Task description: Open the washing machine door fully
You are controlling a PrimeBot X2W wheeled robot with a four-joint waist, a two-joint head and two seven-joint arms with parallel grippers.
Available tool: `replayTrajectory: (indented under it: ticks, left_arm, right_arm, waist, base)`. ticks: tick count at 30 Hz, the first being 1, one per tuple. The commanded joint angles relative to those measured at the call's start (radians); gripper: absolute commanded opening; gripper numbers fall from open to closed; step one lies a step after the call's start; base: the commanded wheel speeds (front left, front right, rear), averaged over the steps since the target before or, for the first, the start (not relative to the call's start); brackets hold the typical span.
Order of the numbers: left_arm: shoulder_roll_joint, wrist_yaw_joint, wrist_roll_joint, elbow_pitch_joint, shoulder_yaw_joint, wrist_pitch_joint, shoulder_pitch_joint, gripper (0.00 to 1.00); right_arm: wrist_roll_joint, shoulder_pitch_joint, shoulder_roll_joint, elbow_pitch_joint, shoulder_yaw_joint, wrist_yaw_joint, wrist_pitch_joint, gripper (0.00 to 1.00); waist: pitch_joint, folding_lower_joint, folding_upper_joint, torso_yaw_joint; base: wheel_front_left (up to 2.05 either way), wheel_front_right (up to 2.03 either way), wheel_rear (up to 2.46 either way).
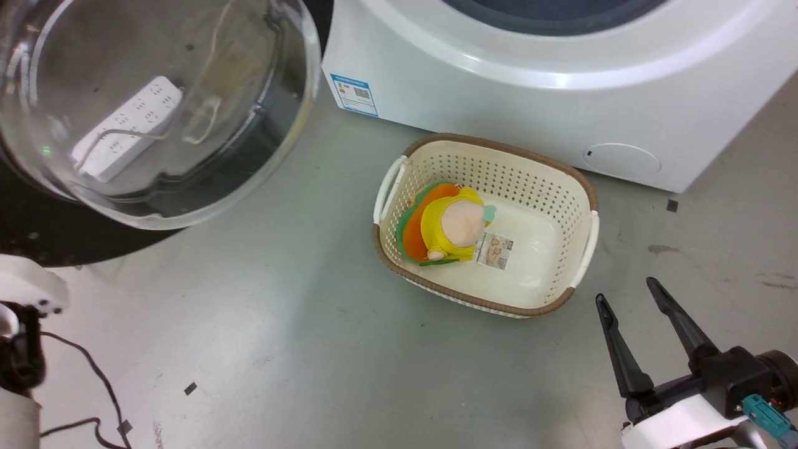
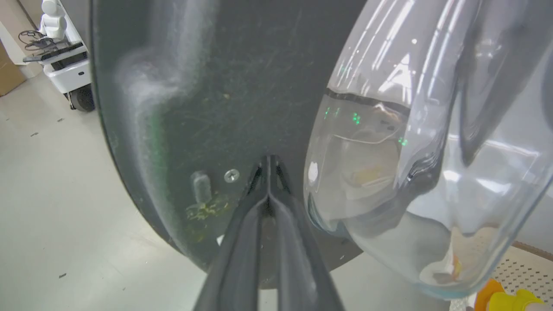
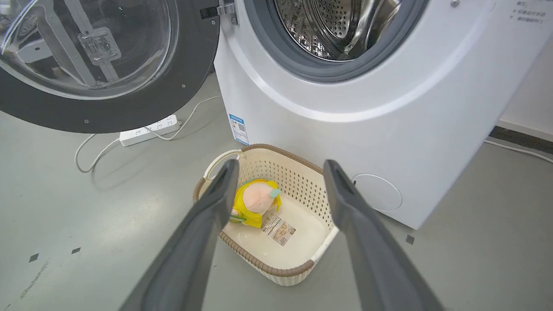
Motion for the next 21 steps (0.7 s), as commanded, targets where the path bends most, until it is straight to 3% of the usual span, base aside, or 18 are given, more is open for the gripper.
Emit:
replayTrajectory:
  ticks: [1,7,14,17,21]
  left_arm:
    - [0.015,-0.007,-0.005,0.038,0.008,-0.012,-0.032,0.0]
    - [0.039,-0.03,-0.004,0.152,0.005,-0.06,-0.09,0.0]
    - [0.026,-0.056,0.035,0.195,-0.044,-0.122,-0.065,0.0]
    - [0.004,-0.065,0.056,0.157,-0.068,-0.141,-0.029,0.0]
    - [-0.081,-0.076,0.089,-0.028,-0.12,-0.155,0.103,0.0]
  right_arm:
    - [0.001,-0.014,-0.011,-0.01,0.003,0.001,0.002,1.0]
    - [0.007,-0.016,-0.02,-0.019,-0.005,0.001,0.009,1.0]
    - [0.019,-0.026,0.006,0.009,-0.066,0.001,-0.013,1.0]
    - [0.017,-0.03,0.019,0.027,-0.096,0.001,-0.026,1.0]
    - [0.004,-0.032,0.047,0.049,-0.139,0.001,-0.045,1.0]
  waist:
    - [0.006,-0.0003,0.0,-0.008]
    - [0.001,-0.0003,0.0,-0.018]
    - [-0.075,-0.0003,0.0,-0.047]
    - [-0.126,-0.0003,0.0,-0.072]
    - [-0.223,-0.0003,0.0,-0.149]
  base:
    - [0.0,0.0,0.0]
    - [0.0,0.0,0.0]
    - [0.0,0.0,0.0]
    - [0.0,0.0,0.0]
    - [0.0,0.0,0.0]
